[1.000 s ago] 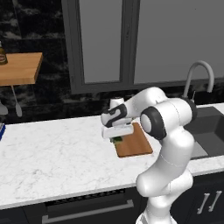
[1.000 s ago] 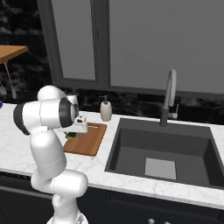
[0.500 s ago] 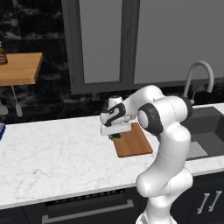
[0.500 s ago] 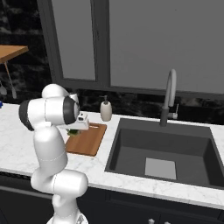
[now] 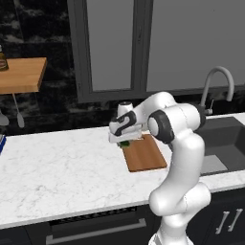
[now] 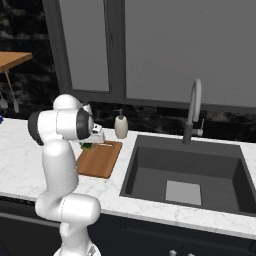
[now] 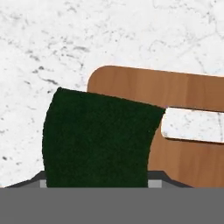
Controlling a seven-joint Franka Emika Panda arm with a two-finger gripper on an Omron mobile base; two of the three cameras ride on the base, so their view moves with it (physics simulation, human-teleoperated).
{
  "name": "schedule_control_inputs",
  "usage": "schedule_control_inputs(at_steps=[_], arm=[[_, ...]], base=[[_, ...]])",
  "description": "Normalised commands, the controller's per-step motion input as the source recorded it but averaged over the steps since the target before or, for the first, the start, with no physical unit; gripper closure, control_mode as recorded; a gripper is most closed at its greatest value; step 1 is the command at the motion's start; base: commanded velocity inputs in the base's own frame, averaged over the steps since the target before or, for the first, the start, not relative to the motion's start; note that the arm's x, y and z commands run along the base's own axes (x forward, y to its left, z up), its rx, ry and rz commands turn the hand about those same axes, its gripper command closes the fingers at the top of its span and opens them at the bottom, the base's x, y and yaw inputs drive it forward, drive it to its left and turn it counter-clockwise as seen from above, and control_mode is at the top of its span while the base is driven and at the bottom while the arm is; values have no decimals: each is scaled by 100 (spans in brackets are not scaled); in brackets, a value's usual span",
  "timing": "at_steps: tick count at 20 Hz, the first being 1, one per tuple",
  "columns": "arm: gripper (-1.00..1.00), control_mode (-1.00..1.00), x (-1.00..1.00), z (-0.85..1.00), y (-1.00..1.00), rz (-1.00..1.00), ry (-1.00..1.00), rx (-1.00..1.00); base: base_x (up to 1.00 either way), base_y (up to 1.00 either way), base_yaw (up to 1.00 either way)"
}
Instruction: Pick up the sponge from the counter and clean the cutting board by briefly scrubbing or pressing down on the cutting board. Once finished, release the sponge.
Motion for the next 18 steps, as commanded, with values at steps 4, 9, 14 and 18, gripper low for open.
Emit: schedule_control_inputs(at_steps=[4,9,14,18], arm=[[100,-100,70,0,-9,0,-3,0],[100,-100,60,-1,-20,0,-2,0],[100,-100,27,-23,-23,0,0,0],[100,-100,21,-46,-4,0,0,0]], base=[[0,0,0],[0,0,0],[0,0,0],[0,0,0]])
